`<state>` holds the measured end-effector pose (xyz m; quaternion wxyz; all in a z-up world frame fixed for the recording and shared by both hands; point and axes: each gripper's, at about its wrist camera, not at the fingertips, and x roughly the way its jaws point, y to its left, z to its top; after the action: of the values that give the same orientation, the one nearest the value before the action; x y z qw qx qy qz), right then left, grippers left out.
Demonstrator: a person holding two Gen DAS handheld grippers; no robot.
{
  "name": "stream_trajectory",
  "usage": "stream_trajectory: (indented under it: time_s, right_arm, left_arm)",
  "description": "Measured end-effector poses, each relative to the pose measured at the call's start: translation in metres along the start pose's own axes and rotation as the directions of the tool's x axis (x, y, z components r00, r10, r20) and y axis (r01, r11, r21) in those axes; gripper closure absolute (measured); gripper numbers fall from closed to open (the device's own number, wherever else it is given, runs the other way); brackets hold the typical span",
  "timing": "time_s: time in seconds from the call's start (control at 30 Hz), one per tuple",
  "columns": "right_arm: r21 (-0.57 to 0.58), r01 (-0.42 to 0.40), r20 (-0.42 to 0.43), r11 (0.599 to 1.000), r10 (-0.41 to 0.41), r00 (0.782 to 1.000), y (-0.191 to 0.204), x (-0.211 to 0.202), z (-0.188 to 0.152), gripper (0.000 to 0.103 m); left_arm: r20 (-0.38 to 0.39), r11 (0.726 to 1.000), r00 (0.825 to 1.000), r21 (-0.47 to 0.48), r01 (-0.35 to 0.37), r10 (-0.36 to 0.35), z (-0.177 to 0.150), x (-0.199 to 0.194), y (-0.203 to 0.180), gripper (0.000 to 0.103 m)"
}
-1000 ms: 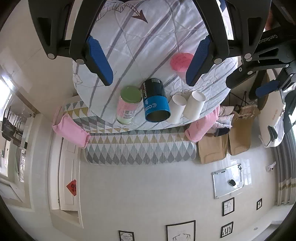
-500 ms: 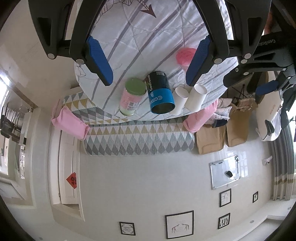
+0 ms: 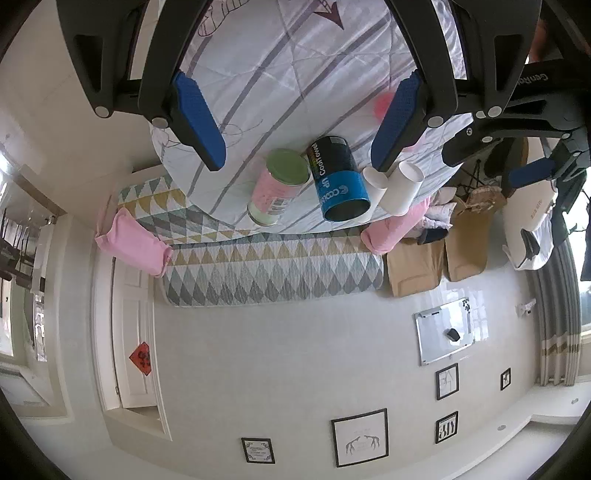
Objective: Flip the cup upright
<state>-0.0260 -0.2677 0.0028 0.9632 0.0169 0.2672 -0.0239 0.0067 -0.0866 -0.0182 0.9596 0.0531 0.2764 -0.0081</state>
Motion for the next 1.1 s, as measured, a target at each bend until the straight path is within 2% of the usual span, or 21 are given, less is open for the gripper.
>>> stream_trajectory:
  time_s: [0.47, 1.1]
  right_arm:
    - [0.011, -0.024, 0.005, 1.0, 0.024, 1.0, -0.016, 0.006, -0.004, 0.021]
    - [0.005, -0.027, 0.019, 1.0, 0.027, 0.999, -0.021, 0.004, -0.003, 0.021]
  left_arm:
    - [0.011, 0.999, 1.0, 0.016, -0.03, 0.03, 0.001, 0.002, -0.014, 0.0]
    - [0.008, 0.999, 1.0, 0.014, -0.03, 0.03, 0.003, -0.001, -0.016, 0.0]
